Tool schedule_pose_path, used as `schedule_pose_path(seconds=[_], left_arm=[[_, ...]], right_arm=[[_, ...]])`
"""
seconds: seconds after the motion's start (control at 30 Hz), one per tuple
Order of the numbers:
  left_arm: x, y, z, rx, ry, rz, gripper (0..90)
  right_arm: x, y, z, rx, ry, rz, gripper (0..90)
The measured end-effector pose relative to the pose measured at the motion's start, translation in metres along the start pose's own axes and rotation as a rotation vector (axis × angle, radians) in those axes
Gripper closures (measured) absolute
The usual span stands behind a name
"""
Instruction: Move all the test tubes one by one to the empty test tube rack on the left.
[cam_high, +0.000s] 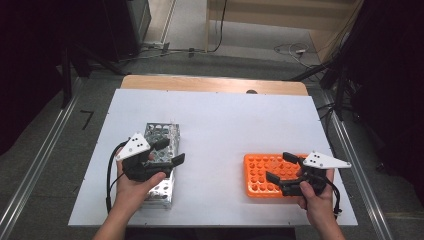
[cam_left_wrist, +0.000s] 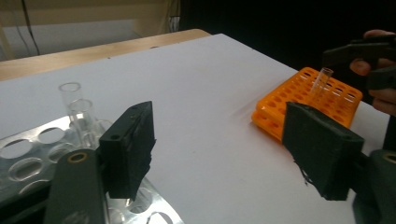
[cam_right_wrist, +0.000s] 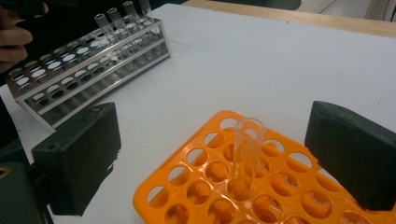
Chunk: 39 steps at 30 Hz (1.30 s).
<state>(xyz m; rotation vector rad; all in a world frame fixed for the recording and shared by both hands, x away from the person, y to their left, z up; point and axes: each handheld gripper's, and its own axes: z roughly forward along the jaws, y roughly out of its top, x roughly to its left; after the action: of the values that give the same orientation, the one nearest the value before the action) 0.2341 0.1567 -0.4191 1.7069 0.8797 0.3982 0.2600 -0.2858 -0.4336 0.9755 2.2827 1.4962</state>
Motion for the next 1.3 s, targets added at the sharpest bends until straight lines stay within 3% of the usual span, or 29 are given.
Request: schedule_pose_path(seconds=[0.2,0.5,0.63,0.83,1.2,1.3], left_arm=[[-0.013,0.000,0.007,0.008,-0.072,0.001,13.6],[-0.029,0.000,0.014,0.008,-0.173,0.013,0.6],[-0.035,0.000,0.017,0.018,-0.211,0.013,0.0],[-0.039,-0.001,0.020,0.031,-0.211,0.029,0.0],[-0.041,-0.003,0.024,0.048,-0.222,0.025,0.0],[-0.042,-0.003,0.025,0.050,-0.223,0.027,0.0]], right_arm=[[-0.007,-0.004,0.006,0.056,-0.022,0.028,7.3],[-0.016,-0.011,0.015,0.135,-0.081,0.064,33.0],[-0.017,-0.013,0.019,0.165,-0.083,0.060,40.9],[-0.017,-0.016,0.023,0.190,-0.097,0.056,54.9],[-0.010,-0.017,0.029,0.220,-0.118,0.014,67.8],[-0.009,-0.017,0.030,0.218,-0.111,0.024,71.0]])
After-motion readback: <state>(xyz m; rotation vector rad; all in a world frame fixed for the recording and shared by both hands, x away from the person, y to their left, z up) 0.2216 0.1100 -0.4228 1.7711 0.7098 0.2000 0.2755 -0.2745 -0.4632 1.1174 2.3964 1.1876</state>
